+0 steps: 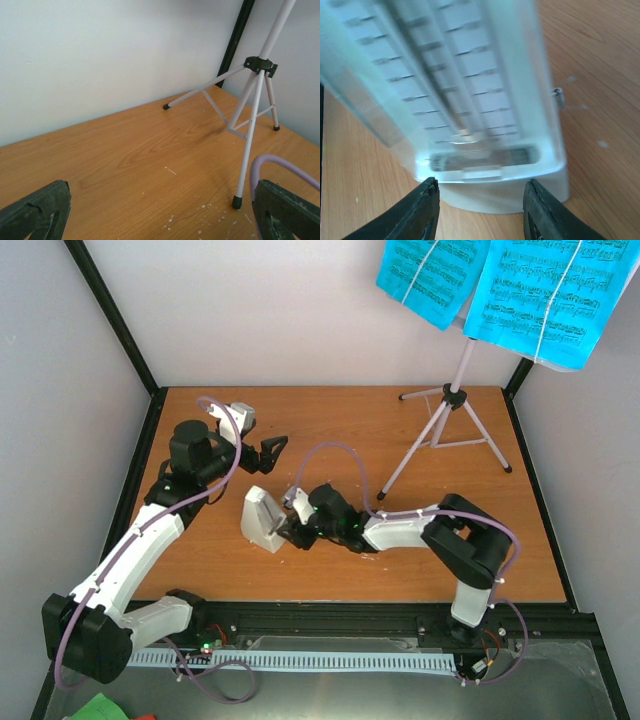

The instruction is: Pack up the instrument practice props

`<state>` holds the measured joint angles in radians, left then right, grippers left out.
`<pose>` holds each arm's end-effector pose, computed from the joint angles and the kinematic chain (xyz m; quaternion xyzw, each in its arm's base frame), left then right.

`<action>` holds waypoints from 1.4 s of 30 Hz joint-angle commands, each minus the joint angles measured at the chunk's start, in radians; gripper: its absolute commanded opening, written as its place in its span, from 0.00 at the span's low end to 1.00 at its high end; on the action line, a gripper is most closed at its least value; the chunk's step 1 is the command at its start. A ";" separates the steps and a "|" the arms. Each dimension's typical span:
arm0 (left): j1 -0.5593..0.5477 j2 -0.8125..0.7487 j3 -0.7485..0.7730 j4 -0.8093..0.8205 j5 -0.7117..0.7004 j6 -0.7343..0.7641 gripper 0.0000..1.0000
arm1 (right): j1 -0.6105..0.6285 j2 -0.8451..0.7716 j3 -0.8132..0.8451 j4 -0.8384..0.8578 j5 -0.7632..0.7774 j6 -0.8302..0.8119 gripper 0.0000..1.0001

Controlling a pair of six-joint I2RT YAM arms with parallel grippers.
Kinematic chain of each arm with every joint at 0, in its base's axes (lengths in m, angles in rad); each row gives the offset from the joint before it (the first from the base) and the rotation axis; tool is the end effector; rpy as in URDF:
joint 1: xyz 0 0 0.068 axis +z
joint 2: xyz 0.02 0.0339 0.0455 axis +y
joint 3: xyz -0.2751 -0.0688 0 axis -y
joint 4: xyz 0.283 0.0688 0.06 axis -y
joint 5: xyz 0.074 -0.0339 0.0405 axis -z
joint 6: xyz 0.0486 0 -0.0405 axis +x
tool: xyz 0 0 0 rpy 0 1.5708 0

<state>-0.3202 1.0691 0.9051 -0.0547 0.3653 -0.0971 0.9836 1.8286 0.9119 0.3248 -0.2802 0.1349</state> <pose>0.2729 -0.1088 0.3418 0.1983 0.7497 -0.2661 0.5726 0.2160 0.3489 0.1241 -0.4197 0.7694 0.3515 0.3292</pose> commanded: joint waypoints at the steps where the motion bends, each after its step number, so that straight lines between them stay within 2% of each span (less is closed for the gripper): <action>1: 0.009 -0.044 -0.010 0.046 -0.070 0.029 1.00 | 0.058 0.089 0.130 0.026 -0.040 -0.024 0.47; 5: 0.009 -0.075 -0.032 0.056 -0.121 0.027 0.99 | 0.064 0.060 0.091 0.088 -0.038 -0.032 0.49; 9: 0.010 -0.104 -0.046 0.070 -0.152 0.018 0.99 | 0.059 -0.095 -0.012 0.062 0.076 -0.060 0.56; 13: 0.008 -0.114 -0.049 0.069 -0.169 0.008 0.99 | 0.012 -0.322 -0.159 0.005 0.195 -0.042 0.69; 15: 0.009 -0.116 -0.047 0.065 -0.180 -0.001 0.99 | -0.052 -0.451 -0.228 -0.047 0.245 -0.003 0.79; 16: 0.009 -0.117 -0.047 0.065 -0.181 -0.002 1.00 | -0.088 -0.519 -0.251 -0.082 0.267 0.018 0.81; 20: 0.009 -0.118 -0.048 0.063 -0.180 -0.012 0.99 | -0.308 -0.741 -0.326 -0.217 0.342 0.131 0.97; 23: 0.009 -0.119 -0.048 0.063 -0.173 -0.019 0.99 | -0.507 -0.833 -0.331 -0.288 0.321 0.184 1.00; 27: 0.008 -0.118 -0.051 0.063 -0.169 -0.019 0.99 | -0.801 -0.785 -0.278 -0.316 0.128 0.259 1.00; 30: 0.009 -0.119 -0.056 0.063 -0.166 -0.021 1.00 | -0.924 -0.711 -0.227 -0.256 -0.003 0.296 1.00; 36: 0.009 -0.113 -0.056 0.061 -0.172 -0.019 1.00 | -0.948 -0.537 -0.032 -0.282 0.010 0.246 0.99; 42: 0.008 -0.113 -0.058 0.061 -0.164 -0.022 1.00 | -0.951 -0.419 0.050 -0.297 0.073 0.239 0.84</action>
<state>-0.3202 0.9657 0.8455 -0.0166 0.2016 -0.1040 0.0395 1.3647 0.9298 0.0441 -0.2314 0.3790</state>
